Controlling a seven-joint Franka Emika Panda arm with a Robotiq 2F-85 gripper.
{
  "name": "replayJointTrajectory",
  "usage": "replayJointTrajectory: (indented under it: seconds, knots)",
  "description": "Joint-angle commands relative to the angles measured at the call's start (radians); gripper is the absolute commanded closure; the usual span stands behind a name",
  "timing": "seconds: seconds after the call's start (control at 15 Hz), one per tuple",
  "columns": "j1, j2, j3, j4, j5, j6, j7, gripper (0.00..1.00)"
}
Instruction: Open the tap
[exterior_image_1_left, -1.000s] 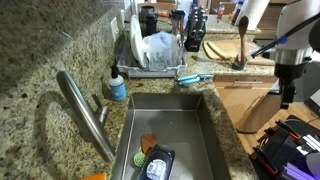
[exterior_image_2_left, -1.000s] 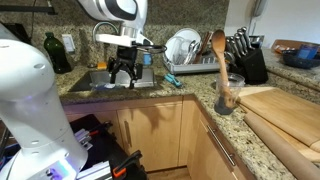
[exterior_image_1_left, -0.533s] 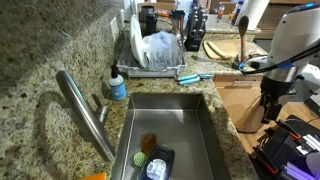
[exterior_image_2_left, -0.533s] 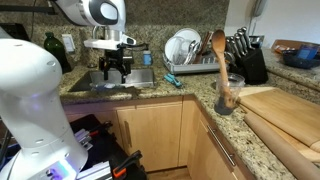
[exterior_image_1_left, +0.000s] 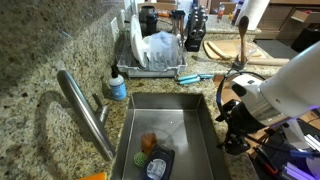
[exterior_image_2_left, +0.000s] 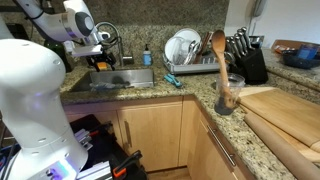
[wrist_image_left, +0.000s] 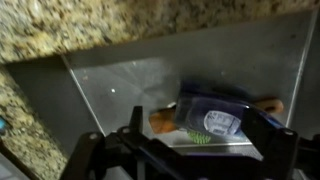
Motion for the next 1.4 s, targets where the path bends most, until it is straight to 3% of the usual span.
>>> replayJointTrajectory:
  seconds: [0.0,0.07,0.27,0.47,0.6,0.87,0.93,1.0,1.2,1.27,1.33]
  knots:
    - [-0.128,0.107,0.056,0.074,-0.230,0.163,0.095,0.00]
    - [-0.071,0.055,0.054,0.045,-0.154,0.103,0.091,0.00]
    - [-0.126,0.086,0.049,0.057,-0.228,0.109,0.099,0.00]
    - [-0.257,0.164,0.071,0.137,-0.457,0.304,0.269,0.00]
    - [-0.301,0.200,0.076,0.226,-0.539,0.380,0.329,0.00]
    - [-0.274,0.438,0.047,0.373,-0.476,0.551,0.282,0.00]
    - [-0.273,0.295,0.050,0.305,-0.485,0.476,0.303,0.00]
    - [-0.192,0.328,-0.006,0.306,-0.312,0.497,0.150,0.00]
    - [-0.191,0.326,-0.006,0.308,-0.312,0.495,0.150,0.00]
    - [-0.186,0.300,-0.021,0.306,-0.271,0.446,0.123,0.00]
    - [-0.202,0.328,-0.035,0.343,-0.382,0.425,0.201,0.00]
